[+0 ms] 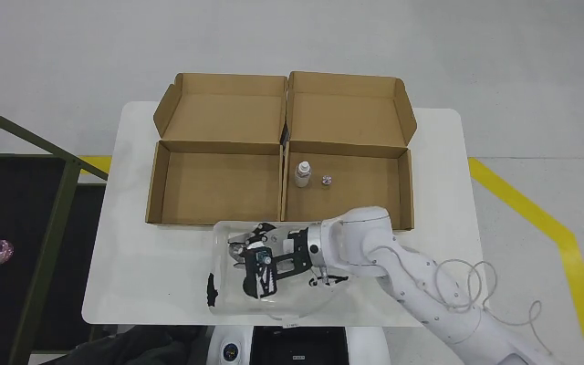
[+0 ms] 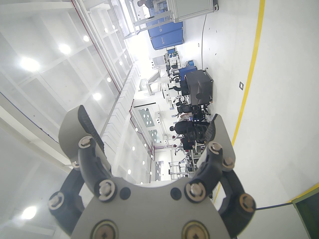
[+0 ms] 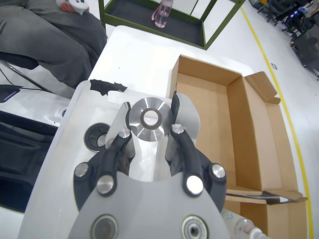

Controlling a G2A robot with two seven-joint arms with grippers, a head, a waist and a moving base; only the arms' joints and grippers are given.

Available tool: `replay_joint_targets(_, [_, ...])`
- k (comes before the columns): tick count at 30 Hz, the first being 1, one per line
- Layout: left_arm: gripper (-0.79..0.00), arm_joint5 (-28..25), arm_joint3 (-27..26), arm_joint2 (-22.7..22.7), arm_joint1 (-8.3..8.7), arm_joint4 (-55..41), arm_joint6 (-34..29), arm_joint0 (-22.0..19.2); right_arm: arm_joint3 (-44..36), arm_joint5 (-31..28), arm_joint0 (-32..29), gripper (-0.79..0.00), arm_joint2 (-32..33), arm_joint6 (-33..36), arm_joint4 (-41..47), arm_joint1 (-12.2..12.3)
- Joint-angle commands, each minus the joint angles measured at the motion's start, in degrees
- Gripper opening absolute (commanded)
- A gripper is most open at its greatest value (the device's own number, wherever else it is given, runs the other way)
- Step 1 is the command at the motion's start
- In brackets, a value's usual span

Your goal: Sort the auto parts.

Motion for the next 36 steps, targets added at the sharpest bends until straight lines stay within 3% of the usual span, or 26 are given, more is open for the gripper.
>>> replay_joint_targets(1, [0.0, 0.0, 0.0, 0.0, 0.0, 0.0, 0.0, 0.0, -0.9, -0.2, 0.1, -0.785, 0.8, -0.3, 0.0, 0.1])
replay_joint_targets(27, [0.0, 0.0, 0.0, 0.0, 0.0, 0.0, 0.0, 0.0, -6.1, 1.7, 1.0, -0.785, 8.9, -4.9, 1.8, 1.1])
replay_joint_targets(36, [0.0, 0.0, 0.0, 0.0, 0.0, 0.0, 0.0, 0.0, -1.3, 3.5, 3.7, -0.785, 8.0, -5.6, 1.3, 0.6])
